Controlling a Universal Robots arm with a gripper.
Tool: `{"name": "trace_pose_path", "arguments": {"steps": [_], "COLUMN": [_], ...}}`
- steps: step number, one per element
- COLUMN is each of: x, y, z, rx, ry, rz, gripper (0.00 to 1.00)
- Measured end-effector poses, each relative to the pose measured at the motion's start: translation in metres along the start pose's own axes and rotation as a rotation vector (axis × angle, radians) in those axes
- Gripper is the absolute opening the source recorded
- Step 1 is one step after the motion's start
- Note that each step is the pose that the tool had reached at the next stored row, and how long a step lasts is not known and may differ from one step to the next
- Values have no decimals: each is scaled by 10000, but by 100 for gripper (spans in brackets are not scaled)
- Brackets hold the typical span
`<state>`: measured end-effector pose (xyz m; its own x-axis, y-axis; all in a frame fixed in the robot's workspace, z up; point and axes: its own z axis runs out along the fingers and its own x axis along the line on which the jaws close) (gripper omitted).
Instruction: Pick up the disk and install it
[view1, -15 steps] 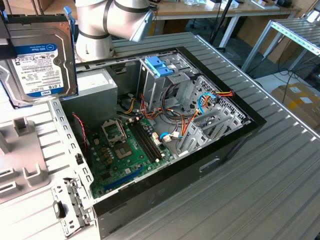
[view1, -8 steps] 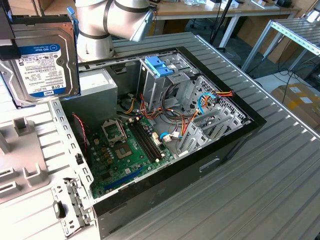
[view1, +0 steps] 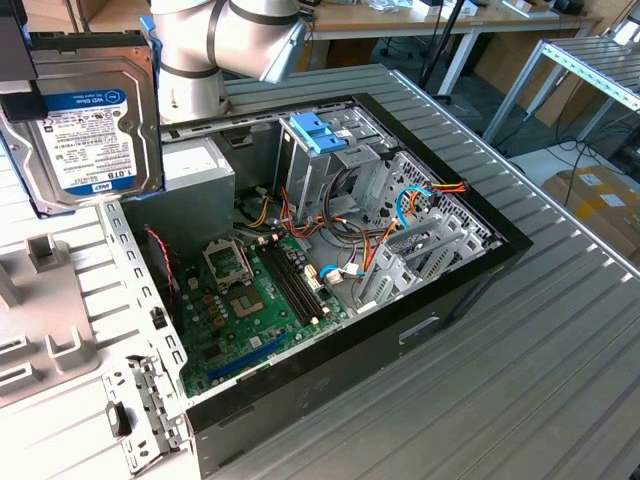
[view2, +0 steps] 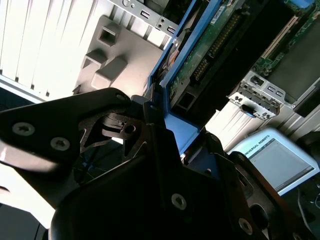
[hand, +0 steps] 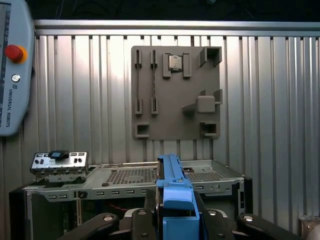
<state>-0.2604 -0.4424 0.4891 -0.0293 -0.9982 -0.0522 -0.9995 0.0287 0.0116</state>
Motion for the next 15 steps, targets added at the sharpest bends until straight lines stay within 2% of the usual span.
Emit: {"name": "trace_pose_path", "arguments": {"steps": [15], "x": [50], "y": [-75], "z": [3], "rx": [0], "ry": [0], "rz": [-1], "gripper": [37]}}
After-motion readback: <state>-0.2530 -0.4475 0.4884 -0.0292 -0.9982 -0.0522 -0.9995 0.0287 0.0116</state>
